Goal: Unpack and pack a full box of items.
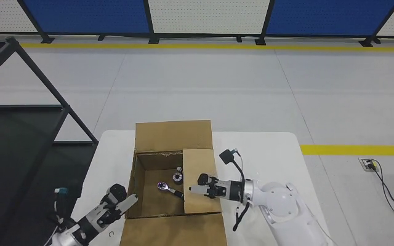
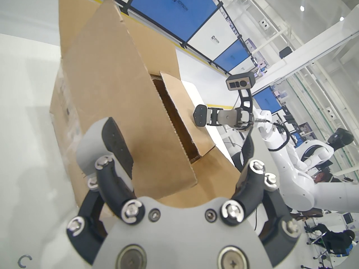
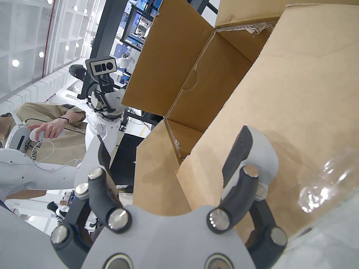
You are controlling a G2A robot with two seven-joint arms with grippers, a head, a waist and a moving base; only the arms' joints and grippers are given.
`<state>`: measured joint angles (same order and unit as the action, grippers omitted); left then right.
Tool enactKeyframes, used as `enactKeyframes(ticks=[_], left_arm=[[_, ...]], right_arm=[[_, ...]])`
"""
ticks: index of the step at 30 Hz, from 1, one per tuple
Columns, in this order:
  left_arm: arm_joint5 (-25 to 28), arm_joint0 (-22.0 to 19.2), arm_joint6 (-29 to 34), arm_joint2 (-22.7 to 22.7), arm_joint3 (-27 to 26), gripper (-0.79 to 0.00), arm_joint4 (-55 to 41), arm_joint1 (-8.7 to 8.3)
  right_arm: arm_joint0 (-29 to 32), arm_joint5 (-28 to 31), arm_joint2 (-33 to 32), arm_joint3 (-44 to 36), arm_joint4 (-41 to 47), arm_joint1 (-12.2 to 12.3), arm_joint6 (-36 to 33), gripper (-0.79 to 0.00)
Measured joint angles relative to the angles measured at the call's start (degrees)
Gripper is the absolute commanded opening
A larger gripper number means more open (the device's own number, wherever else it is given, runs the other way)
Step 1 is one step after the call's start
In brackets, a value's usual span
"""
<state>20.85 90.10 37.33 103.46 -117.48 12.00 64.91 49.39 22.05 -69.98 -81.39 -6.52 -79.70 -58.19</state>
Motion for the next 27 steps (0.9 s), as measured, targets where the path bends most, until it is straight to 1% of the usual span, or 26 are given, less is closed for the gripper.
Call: enactKeyframes(ticks=[11, 16, 22, 27], left_arm=[[-2.4, -3.0, 3.3, -6.8, 2.8, 0.000, 4.7, -0.40], [-2.9, -3.7, 3.3, -8.3, 3.7, 0.000, 5.9, -0.55], [-3.6, -3.4, 1.9, -7.6, 3.3, 0.000, 5.5, -0.74], [-3.9, -1.8, -0.3, -4.2, 1.7, 0.000, 3.2, -0.94]], right_arm=[[-0.2, -0.4, -0.1, 1.0, 0.1, 1.0, 0.1, 0.000], [0.5, -0.4, -1.5, 0.6, 0.0, 1.6, 0.7, 0.000], [2.9, -1.2, -5.1, -1.2, 0.4, 2.9, 0.5, 0.000], [5.4, -3.2, -8.1, -3.2, 0.5, 4.0, -2.0, 0.000]])
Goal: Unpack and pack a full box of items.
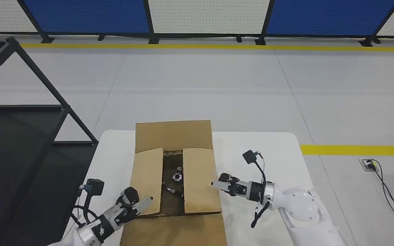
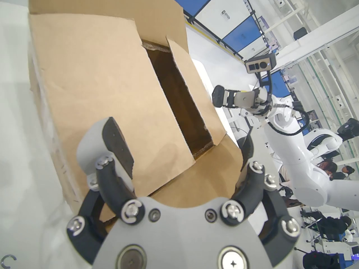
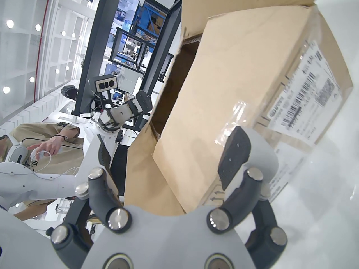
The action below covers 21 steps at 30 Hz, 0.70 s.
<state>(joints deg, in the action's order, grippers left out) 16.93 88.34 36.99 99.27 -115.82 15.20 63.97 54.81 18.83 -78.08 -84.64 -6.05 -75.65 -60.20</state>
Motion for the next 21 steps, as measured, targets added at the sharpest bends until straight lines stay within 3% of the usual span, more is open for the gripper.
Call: enactKeyframes(ticks=[7, 14, 21], left_arm=[[1.8, 5.5, -0.8, 8.0, -0.4, 0.000, 0.0, -0.49], [6.5, 11.4, -3.2, 14.0, 1.3, 0.000, 2.0, -0.66], [9.3, 13.5, -6.8, 13.0, 4.1, 0.000, 16.9, -0.83]], right_arm=[[2.2, -0.6, -1.0, -1.6, 0.6, 1.1, -2.7, 0.000], [4.5, 4.6, -3.0, -5.2, 4.6, 1.6, 3.1, 0.000], [6.3, 7.4, -4.6, -6.8, 8.3, 2.1, 6.5, 0.000]])
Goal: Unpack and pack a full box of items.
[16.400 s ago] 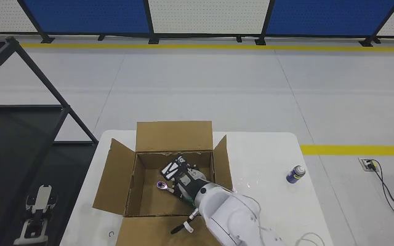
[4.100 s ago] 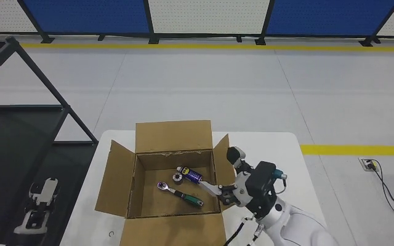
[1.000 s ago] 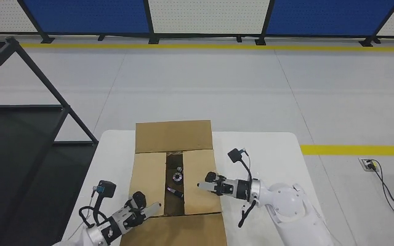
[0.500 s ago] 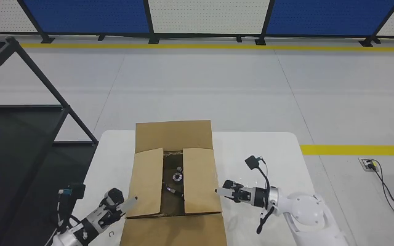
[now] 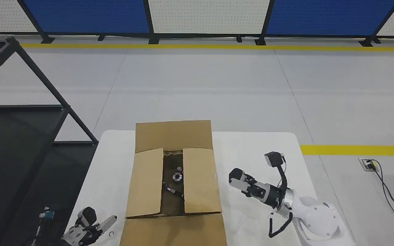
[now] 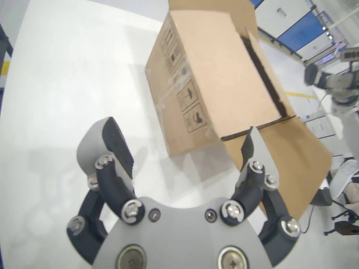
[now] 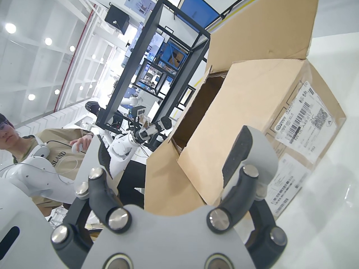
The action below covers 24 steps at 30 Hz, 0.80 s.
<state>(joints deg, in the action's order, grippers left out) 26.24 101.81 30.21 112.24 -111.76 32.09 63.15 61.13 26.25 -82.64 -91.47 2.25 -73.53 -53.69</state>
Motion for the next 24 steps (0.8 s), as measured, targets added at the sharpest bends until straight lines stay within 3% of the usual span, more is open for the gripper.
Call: enactKeyframes(ticks=[7, 16, 24], left_arm=[[3.1, -0.9, -1.1, -3.7, 2.5, 0.000, 11.8, -0.32], [-0.6, -7.7, -5.0, -10.9, 7.8, 0.000, 16.8, -0.09], [-5.8, -11.1, -7.6, -12.2, 10.3, 0.000, 16.2, 0.11]], right_arm=[[0.5, 0.0, 0.0, -0.8, 0.4, 0.6, 0.4, 0.000], [1.8, -0.1, 0.2, -2.9, 0.2, 1.3, 0.2, 0.000], [1.7, -1.6, 1.8, -4.4, -1.3, 1.9, -1.2, 0.000]])
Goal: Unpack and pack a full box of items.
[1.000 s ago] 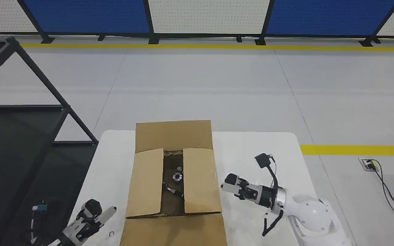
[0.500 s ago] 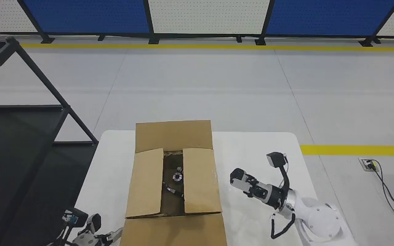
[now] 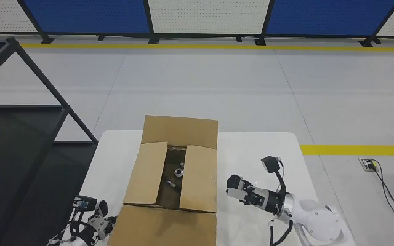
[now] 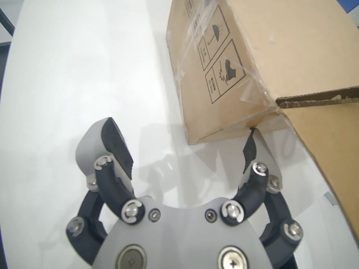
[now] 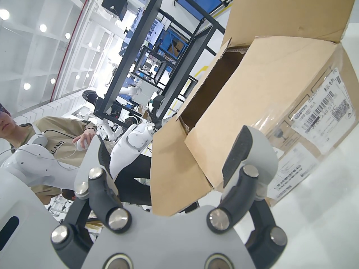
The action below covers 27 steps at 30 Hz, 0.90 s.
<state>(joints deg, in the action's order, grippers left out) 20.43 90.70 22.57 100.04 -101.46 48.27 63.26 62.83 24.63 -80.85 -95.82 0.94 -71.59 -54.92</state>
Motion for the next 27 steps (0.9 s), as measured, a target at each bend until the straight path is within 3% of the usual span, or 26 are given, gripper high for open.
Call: enactKeyframes(ticks=[3, 7, 11, 15, 22, 27], left_arm=[[0.7, -0.2, 0.5, 0.1, 0.1, 0.000, 0.5, -0.14], [6.7, 2.3, 2.6, 2.4, -1.4, 0.000, -2.6, -0.61], [12.5, 6.5, 6.6, 6.0, -5.6, 0.000, -8.5, -1.15], [15.1, 9.5, 9.4, 8.1, -10.2, 0.000, -13.6, -1.48], [14.6, 11.1, 9.9, 10.5, -15.5, 0.000, -21.0, -1.78], [8.7, 7.7, 8.2, 10.3, -16.1, 0.000, -22.2, -1.86]], right_arm=[[-0.8, -0.3, 0.6, 0.3, -0.1, 0.1, 0.7, 0.000], [-2.0, -3.3, 0.6, 0.8, -4.7, 0.2, 5.9, 0.000], [-2.1, -3.6, 0.7, 0.7, -5.3, 0.2, 6.1, 0.000], [-2.1, -3.5, 0.7, 0.7, -5.0, 0.2, 6.1, 0.000], [-4.7, -3.4, 3.0, 4.0, -3.1, -0.1, 8.7, 0.000], [-8.7, -3.4, 4.7, 9.1, -1.6, -0.5, 11.2, 0.000]])
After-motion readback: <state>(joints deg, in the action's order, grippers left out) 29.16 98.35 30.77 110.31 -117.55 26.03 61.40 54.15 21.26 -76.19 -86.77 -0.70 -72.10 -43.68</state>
